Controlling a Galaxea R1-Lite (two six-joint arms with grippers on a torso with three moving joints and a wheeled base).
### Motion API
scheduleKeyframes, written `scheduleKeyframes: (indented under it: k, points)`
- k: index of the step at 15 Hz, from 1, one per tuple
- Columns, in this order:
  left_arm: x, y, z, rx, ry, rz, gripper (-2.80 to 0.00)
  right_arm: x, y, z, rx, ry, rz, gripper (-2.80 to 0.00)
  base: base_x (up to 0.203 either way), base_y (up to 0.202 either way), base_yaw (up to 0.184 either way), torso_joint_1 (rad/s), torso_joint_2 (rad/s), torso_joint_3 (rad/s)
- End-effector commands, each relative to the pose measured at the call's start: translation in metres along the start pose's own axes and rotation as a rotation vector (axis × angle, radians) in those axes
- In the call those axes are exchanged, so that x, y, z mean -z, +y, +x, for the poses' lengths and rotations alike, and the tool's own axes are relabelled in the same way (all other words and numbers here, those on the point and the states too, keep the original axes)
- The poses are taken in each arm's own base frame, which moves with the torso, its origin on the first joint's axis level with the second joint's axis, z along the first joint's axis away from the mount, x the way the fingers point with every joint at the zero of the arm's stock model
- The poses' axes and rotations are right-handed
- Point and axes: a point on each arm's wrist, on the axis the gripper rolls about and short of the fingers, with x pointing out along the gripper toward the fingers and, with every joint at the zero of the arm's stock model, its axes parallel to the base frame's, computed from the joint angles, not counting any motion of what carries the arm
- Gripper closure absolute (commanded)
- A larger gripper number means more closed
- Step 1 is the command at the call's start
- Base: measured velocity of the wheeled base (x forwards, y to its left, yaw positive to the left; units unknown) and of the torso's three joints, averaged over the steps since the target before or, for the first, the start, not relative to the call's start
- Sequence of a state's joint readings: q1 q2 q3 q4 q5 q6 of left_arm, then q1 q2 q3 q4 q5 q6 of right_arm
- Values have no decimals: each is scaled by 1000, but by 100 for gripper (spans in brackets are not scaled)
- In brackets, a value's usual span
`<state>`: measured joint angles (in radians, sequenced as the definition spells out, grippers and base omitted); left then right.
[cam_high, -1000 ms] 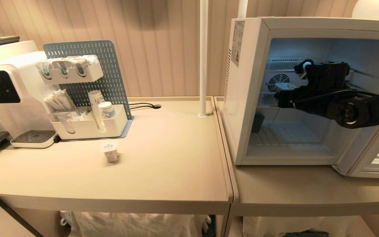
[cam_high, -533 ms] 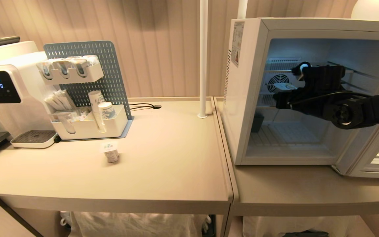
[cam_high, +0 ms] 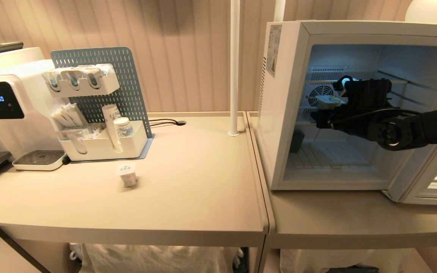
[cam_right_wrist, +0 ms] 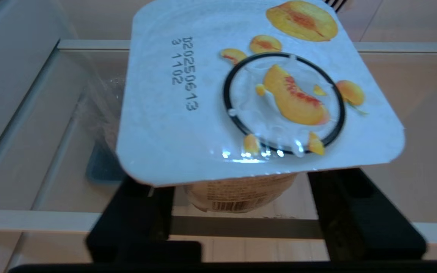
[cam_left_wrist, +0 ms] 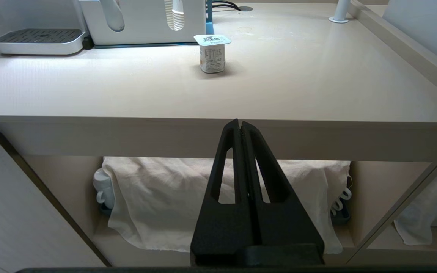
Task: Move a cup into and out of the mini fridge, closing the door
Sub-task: Put the yoghurt in the freezer
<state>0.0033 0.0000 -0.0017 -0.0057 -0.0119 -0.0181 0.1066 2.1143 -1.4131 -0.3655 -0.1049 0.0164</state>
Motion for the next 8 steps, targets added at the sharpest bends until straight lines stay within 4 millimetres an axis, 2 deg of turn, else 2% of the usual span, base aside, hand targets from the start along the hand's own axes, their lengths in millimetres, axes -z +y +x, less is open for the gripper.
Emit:
scheduleKeyframes:
  k: [1, 3, 8]
  points:
    - [0, 0, 0, 1, 1, 0, 0, -4, 0, -4, -1, -13, 0, -280, 0, 0, 0, 0, 0, 0]
    - [0, 0, 0, 1, 0, 0, 0, -8, -1, -10, -3, -22, 3, -280, 0, 0, 0, 0, 0, 0]
    - [0, 0, 0, 0, -2, 0, 0, -19, -3, -45, -10, -46, 6, -280, 0, 0, 0, 0, 0, 0]
